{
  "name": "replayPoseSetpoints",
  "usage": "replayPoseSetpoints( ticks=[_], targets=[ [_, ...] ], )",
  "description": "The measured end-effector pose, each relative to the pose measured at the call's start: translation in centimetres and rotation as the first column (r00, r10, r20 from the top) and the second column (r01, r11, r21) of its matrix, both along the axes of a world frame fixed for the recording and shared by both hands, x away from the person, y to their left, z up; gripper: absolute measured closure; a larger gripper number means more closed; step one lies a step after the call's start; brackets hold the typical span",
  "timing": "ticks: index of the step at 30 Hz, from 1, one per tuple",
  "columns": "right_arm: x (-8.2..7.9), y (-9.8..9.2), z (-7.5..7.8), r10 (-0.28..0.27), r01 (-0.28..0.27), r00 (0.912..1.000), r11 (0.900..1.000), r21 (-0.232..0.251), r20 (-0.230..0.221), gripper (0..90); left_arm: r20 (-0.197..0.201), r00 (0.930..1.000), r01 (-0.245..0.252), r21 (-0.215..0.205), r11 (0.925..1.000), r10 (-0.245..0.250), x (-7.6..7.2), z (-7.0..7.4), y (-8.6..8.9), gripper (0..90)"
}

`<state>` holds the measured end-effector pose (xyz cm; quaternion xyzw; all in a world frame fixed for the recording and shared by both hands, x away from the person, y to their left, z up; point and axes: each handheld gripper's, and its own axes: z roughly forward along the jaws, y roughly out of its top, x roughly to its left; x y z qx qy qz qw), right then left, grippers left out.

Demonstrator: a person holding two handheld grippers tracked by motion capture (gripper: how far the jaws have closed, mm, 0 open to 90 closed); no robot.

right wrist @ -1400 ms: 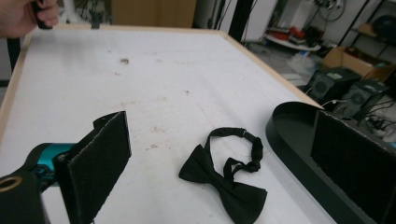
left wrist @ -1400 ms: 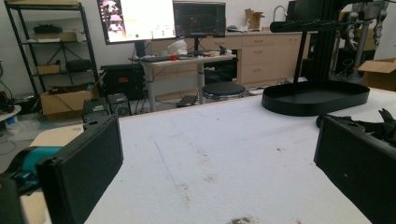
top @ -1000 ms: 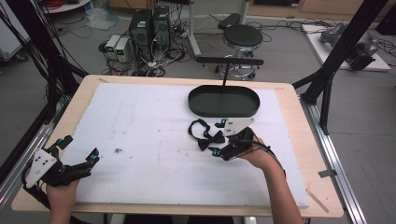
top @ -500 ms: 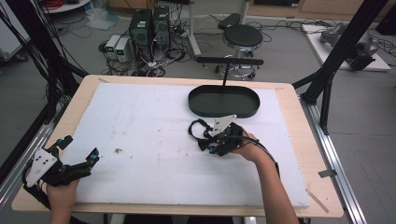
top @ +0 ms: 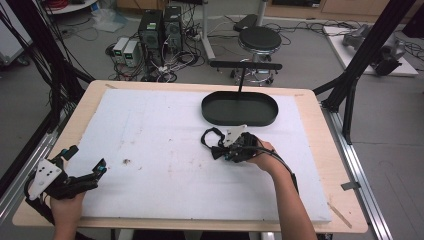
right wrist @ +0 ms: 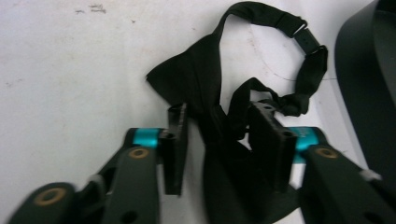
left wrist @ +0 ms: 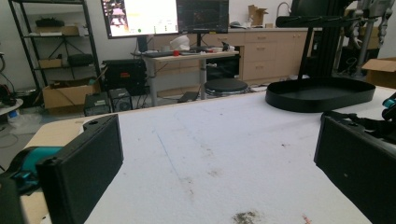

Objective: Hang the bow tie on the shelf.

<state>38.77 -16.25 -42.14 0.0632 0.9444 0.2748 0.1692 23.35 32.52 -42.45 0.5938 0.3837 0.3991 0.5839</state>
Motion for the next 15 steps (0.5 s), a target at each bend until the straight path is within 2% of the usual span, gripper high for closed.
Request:
replayPoseSetpoints(
  ticks=[1, 3, 7, 10, 13, 15],
  targets=[
    [0.0, 0.0, 0.1, 0.006, -0.006, 1.0, 1.0, -0.002, 0.005, 67.4, 0.0, 1.0, 0.0, 0.0, 1.0, 0.0, 0.0, 0.0, 0.0, 1.7],
    [-0.3, 0.1, 0.1, 0.011, -0.01, 0.9993, 0.999, -0.036, 0.036, 71.1, 0.0, 1.0, 0.0, 0.001, 1.0, 0.0, 0.0, 0.0, 0.0, 1.7],
    [-0.9, 0.8, 0.2, 0.028, -0.02, 0.9952, 0.996, -0.081, 0.094, 74.3, 0.0, 1.0, -0.001, 0.001, 1.0, 0.001, 0.0, 0.0, 0.0, 1.7],
    [-1.4, 1.3, 0.2, 0.022, -0.008, 0.9921, 0.994, -0.112, 0.124, 75.7, 0.0, 1.0, -0.002, 0.002, 1.0, 0.002, -0.1, 0.0, 0.1, 1.7],
    [-1.6, 1.4, 0.4, 0.014, 0.004, 0.9883, 0.994, -0.113, 0.152, 77.8, 0.004, 1.0, -0.002, -0.006, 1.0, 0.002, -0.1, 0.0, 0.1, 1.7],
    [-1.7, 1.3, 1.0, -0.005, 0.02, 0.9855, 0.996, -0.084, 0.17, 77.9, 0.004, 1.0, -0.003, -0.006, 1.0, 0.003, -0.1, 0.0, 0.2, 1.7]
  ],
)
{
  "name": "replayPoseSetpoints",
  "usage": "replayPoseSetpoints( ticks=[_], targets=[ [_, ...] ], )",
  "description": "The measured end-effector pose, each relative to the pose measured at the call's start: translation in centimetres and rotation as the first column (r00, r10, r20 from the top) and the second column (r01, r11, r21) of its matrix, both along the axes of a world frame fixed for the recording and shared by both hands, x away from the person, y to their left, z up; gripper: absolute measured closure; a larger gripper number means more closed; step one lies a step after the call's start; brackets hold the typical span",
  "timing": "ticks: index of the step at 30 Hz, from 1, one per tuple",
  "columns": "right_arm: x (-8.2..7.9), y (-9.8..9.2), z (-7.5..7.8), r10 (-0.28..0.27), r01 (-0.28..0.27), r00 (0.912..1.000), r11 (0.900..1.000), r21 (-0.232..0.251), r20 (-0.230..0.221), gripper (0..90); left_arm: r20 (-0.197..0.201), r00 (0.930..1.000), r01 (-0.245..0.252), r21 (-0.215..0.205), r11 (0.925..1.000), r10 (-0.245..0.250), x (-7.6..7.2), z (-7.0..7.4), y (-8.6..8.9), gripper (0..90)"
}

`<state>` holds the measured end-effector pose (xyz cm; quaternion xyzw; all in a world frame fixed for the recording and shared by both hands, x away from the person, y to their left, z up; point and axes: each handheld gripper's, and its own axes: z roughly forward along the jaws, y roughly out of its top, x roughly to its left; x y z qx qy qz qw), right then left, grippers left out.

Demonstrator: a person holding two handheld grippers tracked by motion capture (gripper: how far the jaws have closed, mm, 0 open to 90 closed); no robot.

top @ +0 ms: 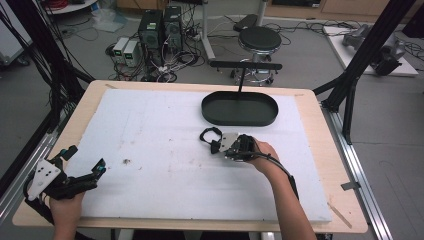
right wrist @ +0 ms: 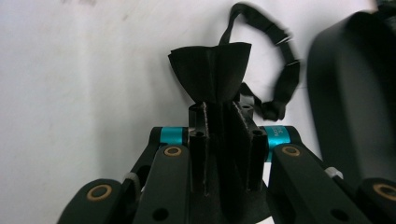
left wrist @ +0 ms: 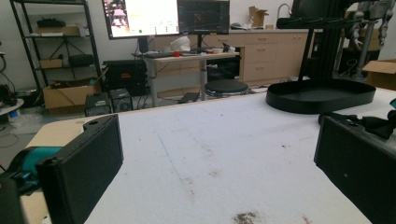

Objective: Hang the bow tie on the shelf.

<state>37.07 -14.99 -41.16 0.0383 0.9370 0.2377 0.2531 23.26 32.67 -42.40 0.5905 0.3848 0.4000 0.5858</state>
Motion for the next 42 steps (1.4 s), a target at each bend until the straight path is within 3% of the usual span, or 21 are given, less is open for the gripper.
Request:
replayPoseSetpoints(
  ticks=[4, 6, 8, 9, 11, 15, 19, 29, 37, 38, 40, 42],
  targets=[
    [-0.1, -0.5, 1.0, -0.031, 0.029, 0.999, 0.997, 0.067, 0.032, 77.9, 0.001, 1.0, -0.001, -0.001, 1.0, 0.001, 0.0, 0.0, 0.1, 1.7],
    [-0.2, -1.0, 1.9, -0.053, 0.044, 0.9958, 0.992, 0.117, 0.075, 77.9, 0.0, 1.0, -0.002, -0.003, 1.0, 0.002, 0.0, 0.0, 0.1, 1.7],
    [-0.3, -1.2, 2.3, -0.066, 0.053, 0.9938, 0.989, 0.135, 0.09, 77.9, 0.003, 1.0, -0.002, -0.008, 1.0, 0.002, 0.0, 0.0, 0.1, 1.7],
    [-0.5, -1.5, 2.9, -0.09, 0.066, 0.9877, 0.982, 0.18, 0.128, 77.9, 0.004, 1.0, -0.001, -0.009, 1.0, 0.001, 0.0, 0.0, 0.2, 1.7],
    [-0.5, -1.6, 3.2, -0.094, 0.066, 0.9851, 0.979, 0.19, 0.144, 77.9, 0.004, 1.0, -0.002, -0.011, 0.9999, 0.002, -0.1, 0.1, 0.2, 1.7],
    [-0.9, -2.4, 4.5, -0.136, 0.077, 0.9687, 0.96, 0.27, 0.207, 77.9, 0.003, 1.0, -0.001, -0.013, 0.9999, 0.001, 0.0, 0.0, 0.2, 1.7],
    [-0.9, -3.3, 5.3, -0.18, 0.099, 0.9563, 0.941, 0.324, 0.231, 77.8, 0.003, 1.0, 0.0, -0.013, 0.9999, 0.0, 0.0, 0.0, 0.1, 1.7],
    [-0.5, -4.2, 8.2, -0.289, 0.111, 0.9027, 0.872, 0.476, 0.319, 77.8, 0.001, 1.0, 0.0, -0.011, 0.9999, 0.0, 0.1, -0.1, 0.1, 1.7],
    [1.1, -3.7, 10.0, -0.338, 0.107, 0.8738, 0.835, 0.54, 0.35, 77.8, -0.003, 1.0, -0.003, -0.016, 0.9999, 0.003, 0.1, -0.2, 0.3, 1.7],
    [1.4, -3.7, 10.1, -0.348, 0.109, 0.8719, 0.824, 0.555, 0.345, 77.8, -0.004, 1.0, -0.003, -0.018, 0.9998, 0.003, 0.1, -0.2, 0.3, 1.7],
    [2.2, -3.7, 10.2, -0.364, 0.117, 0.8664, 0.814, 0.569, 0.342, 77.8, -0.003, 1.0, -0.003, -0.023, 0.9997, 0.003, 0.1, -0.2, 0.4, 1.7],
    [2.9, -3.8, 10.4, -0.382, 0.127, 0.8643, 0.795, 0.593, 0.327, 77.8, -0.005, 1.0, -0.003, -0.024, 0.9997, 0.003, 0.2, -0.2, 0.4, 1.7]
  ],
)
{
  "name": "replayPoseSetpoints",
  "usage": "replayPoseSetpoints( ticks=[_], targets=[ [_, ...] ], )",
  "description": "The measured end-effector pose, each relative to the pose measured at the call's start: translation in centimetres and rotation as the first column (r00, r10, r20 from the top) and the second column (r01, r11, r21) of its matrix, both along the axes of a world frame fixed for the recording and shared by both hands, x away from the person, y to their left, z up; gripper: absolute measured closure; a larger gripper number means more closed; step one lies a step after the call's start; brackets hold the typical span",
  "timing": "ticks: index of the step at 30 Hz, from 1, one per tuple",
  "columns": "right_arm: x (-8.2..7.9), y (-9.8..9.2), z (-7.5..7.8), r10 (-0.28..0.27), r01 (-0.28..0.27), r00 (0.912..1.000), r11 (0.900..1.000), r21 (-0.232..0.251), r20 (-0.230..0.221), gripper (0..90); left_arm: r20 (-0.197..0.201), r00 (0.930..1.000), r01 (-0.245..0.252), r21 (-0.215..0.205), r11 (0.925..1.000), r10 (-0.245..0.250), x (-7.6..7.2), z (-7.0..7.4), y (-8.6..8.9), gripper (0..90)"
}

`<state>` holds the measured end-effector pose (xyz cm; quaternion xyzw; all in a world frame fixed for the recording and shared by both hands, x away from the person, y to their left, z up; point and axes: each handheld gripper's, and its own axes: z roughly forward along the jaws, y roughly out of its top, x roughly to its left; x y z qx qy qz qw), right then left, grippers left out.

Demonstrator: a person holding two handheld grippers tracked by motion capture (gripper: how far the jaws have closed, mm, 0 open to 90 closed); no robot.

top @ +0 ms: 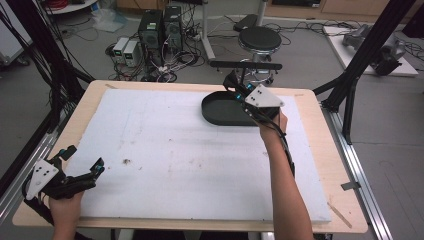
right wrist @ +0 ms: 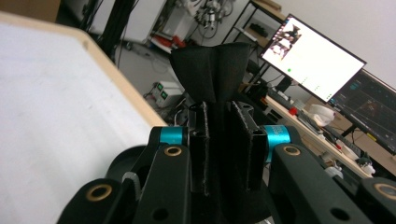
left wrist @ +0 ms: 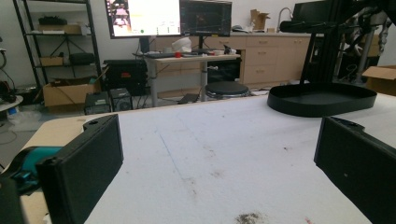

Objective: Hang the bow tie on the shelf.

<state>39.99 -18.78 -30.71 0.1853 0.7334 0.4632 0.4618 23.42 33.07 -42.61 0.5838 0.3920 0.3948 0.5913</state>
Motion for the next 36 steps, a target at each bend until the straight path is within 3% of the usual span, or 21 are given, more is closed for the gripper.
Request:
replayPoseSetpoints(
  ticks=[3, 12, 21, 29, 36],
  targets=[
    [1.2, 0.0, 0.4, -0.015, 0.015, 0.9999, 0.999, 0.039, 0.003, 77.8, -0.002, 1.0, 0.0, -0.001, 1.0, 0.0, 0.1, -0.1, 0.0, 1.7],
    [4.6, 0.4, 1.0, -0.075, 0.074, 0.9972, 0.994, 0.08, 0.008, 77.7, -0.008, 1.0, -0.001, -0.005, 1.0, 0.001, 0.1, -0.2, 0.0, 1.7],
    [7.1, -0.2, -0.2, -0.157, 0.159, 0.9873, 0.982, 0.102, -0.024, 77.7, -0.014, 0.9999, -0.001, -0.013, 0.9999, 0.001, 0.0, -0.4, 0.3, 1.7],
    [8.0, -0.5, -1.2, -0.207, 0.209, 0.9775, 0.976, 0.064, -0.043, 76.7, -0.021, 0.9998, 0.002, -0.014, 0.9999, -0.002, 0.1, -0.6, 0.2, 1.7],
    [8.2, -0.3, -1.5, -0.26, 0.261, 0.9647, 0.965, 0.021, -0.038, 63.2, -0.023, 0.9997, 0.002, -0.018, 0.9998, -0.003, 0.1, -0.6, 0.2, 1.7]
  ],
)
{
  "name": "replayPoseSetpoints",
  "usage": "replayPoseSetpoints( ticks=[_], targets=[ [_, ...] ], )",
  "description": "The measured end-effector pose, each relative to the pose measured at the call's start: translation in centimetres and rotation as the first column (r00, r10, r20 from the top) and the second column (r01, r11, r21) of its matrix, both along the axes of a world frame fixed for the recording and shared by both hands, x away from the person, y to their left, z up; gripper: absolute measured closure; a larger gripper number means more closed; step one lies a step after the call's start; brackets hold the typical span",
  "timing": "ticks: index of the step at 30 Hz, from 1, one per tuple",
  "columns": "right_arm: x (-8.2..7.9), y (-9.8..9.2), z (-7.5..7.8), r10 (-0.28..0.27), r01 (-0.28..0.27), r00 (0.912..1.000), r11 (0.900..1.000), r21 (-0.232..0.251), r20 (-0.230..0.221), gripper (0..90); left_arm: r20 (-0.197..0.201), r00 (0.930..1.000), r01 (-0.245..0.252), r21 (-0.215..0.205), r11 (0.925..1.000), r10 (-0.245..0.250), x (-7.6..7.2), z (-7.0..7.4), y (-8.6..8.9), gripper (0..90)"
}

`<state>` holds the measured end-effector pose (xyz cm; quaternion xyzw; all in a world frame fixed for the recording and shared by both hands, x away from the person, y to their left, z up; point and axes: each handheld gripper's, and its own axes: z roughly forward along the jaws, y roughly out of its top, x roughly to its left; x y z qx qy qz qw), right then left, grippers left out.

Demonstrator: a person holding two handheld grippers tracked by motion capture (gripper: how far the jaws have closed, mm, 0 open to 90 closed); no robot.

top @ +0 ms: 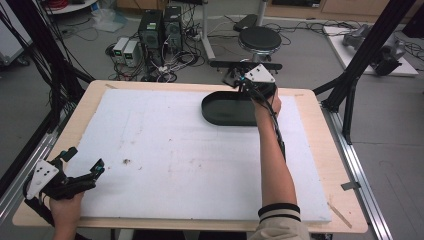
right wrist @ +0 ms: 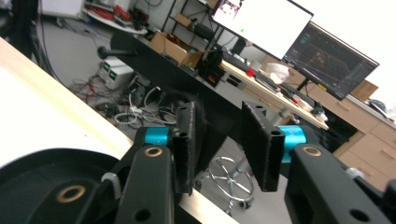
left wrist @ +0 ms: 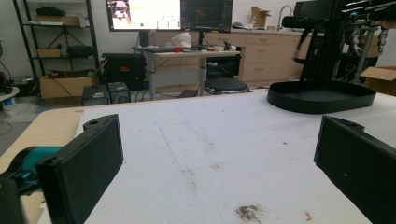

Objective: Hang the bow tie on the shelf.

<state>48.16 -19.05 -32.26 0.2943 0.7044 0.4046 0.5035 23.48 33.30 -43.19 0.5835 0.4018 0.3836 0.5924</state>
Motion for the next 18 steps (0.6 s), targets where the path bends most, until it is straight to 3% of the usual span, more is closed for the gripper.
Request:
replayPoseSetpoints(
  ticks=[6, 13, 16, 18],
  targets=[
    [-0.4, -0.1, 0.4, -0.005, 0.005, 0.9999, 1.0, 0.021, 0.011, 49.8, 0.0, 1.0, -0.001, 0.0, 1.0, 0.001, 0.0, 0.0, 0.0, 1.7],
    [-2.3, -1.0, 1.3, -0.008, 0.004, 0.9991, 0.994, 0.105, 0.041, 27.7, -0.004, 1.0, 0.004, -0.003, 1.0, -0.004, 0.0, 0.0, 0.0, 1.7],
    [-3.1, -1.5, 2.0, -0.002, 0.001, 1.0, 0.989, 0.145, 0.007, 17.3, -0.015, 0.9998, 0.013, -0.01, 0.9999, -0.013, 0.1, 0.0, 0.0, 1.7],
    [-3.8, -1.9, 2.7, 0.008, -0.006, 0.9999, 0.98, 0.198, -0.008, 11.9, -0.016, 0.9997, 0.017, -0.014, 0.9998, -0.017, 0.1, 0.0, 0.0, 1.7]
  ],
)
